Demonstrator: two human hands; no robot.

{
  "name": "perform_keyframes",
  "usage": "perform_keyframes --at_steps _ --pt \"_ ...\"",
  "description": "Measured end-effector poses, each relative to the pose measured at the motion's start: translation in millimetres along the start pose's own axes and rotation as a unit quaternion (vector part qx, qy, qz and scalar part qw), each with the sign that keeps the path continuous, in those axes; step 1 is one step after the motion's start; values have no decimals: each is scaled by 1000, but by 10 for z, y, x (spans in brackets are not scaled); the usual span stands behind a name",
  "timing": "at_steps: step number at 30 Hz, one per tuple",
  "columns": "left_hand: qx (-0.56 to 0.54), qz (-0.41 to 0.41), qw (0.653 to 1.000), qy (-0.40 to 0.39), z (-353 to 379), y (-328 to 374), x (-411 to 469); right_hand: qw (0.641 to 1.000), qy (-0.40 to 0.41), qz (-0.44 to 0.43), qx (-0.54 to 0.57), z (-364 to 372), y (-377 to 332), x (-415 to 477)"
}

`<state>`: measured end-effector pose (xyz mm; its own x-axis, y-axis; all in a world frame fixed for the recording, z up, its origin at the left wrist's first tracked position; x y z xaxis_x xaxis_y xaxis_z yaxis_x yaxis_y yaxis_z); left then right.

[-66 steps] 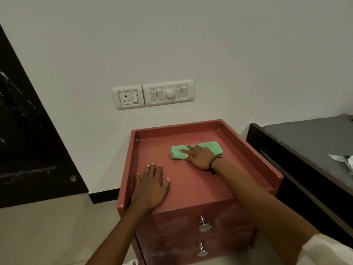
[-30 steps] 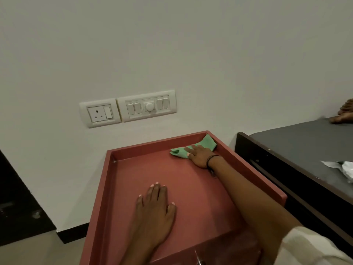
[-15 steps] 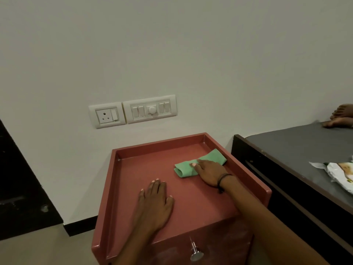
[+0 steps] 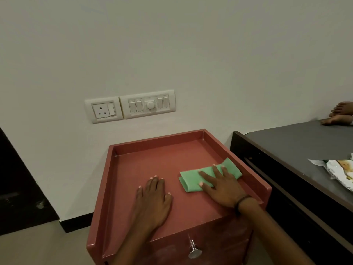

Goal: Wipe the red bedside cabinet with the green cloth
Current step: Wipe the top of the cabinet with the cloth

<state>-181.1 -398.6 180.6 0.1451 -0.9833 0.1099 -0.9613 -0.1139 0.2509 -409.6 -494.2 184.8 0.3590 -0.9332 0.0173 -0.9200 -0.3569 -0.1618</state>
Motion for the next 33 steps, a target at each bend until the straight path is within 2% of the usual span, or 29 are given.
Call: perform_keyframes --at_steps 9,15,21,33 --pt "15 -5 1000 4 20 -39 39 998 -63 7 10 -67 26 1791" --pt "18 -6 1000 6 42 -59 49 994 -104 11 20 -124 62 2110" --pt "3 4 1000 4 7 -44 5 998 -53 -9 23 -121 60 1555" --pt "-5 3 1000 1 -61 11 -59 999 -1 -5 45 -40 352 -778"
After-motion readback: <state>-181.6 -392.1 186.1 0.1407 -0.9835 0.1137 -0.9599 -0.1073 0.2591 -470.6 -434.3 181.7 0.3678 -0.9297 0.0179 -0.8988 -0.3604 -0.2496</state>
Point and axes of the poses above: each hand's wrist, its own x-axis towards the middle knuckle, its own z-axis out of the palm, y = z × x, the point moved 2 cm from there along x, towards the middle knuckle, and after that the axes turned 3 degrees about y, right-handed, at the moved point
